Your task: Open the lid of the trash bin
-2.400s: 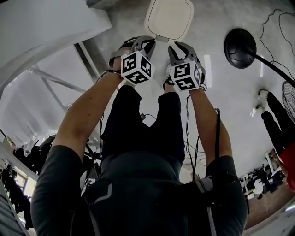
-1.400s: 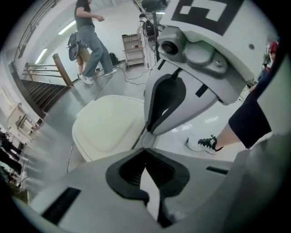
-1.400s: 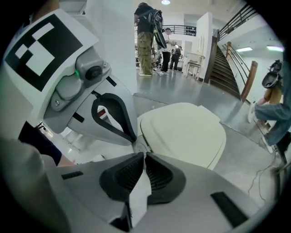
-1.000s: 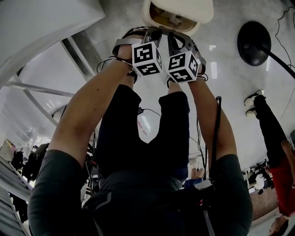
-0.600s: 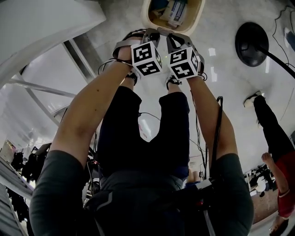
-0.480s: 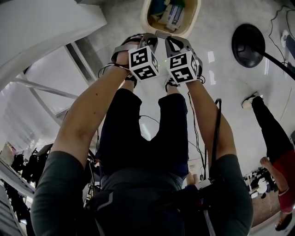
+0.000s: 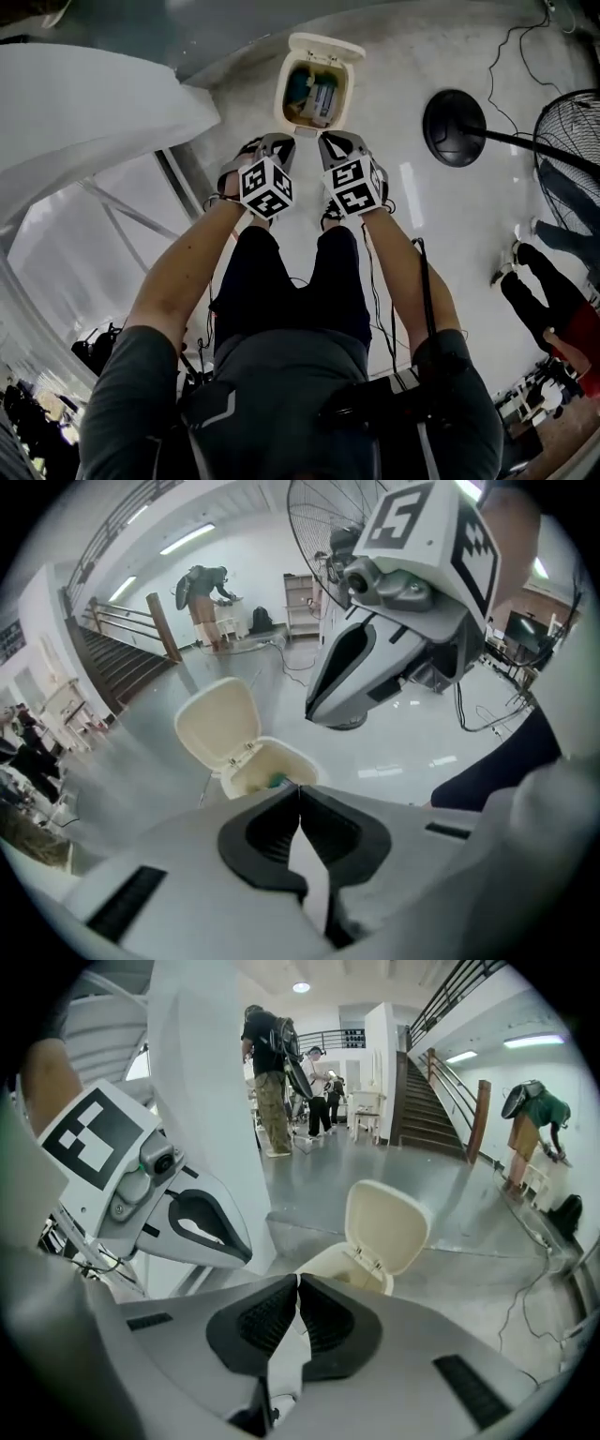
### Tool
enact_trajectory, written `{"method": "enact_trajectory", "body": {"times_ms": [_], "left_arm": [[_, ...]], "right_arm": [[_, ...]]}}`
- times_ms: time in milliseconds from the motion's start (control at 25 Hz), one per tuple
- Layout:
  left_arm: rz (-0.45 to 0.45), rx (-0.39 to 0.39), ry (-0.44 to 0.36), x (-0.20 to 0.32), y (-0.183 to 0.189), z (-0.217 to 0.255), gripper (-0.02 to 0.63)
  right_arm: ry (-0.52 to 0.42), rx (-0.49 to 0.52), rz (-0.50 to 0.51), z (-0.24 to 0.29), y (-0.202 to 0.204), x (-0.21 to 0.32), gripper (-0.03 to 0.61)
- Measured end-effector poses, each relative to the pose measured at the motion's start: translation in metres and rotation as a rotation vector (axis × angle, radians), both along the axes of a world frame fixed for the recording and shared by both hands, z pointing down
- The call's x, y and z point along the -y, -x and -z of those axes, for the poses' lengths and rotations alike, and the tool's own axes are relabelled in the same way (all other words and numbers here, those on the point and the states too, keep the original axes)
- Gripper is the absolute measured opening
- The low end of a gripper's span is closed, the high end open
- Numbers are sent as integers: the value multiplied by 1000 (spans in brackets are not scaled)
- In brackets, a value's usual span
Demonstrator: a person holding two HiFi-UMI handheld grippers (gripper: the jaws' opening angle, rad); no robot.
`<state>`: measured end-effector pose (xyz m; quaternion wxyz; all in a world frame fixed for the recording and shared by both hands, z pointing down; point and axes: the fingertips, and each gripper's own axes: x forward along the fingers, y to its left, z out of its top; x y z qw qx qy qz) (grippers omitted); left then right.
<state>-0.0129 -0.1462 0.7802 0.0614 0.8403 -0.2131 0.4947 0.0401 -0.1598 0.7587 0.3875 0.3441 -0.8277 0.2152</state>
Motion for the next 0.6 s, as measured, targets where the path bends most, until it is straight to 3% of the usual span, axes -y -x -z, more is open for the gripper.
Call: {"method": "enact_trajectory", "body": {"times_ms": [240,440,600], "left_arm": [[23,-91,-95,9,-2,106,11],[43,-163,-140,12,-3,188,11],[64,-220,-227,28,5,254,11]], "right_arm": [[-159,55,-95,114,-15,12,32],[-210,92,-138,189,-29,6,32],[-249,128,-138,246,-32,10,32]]}}
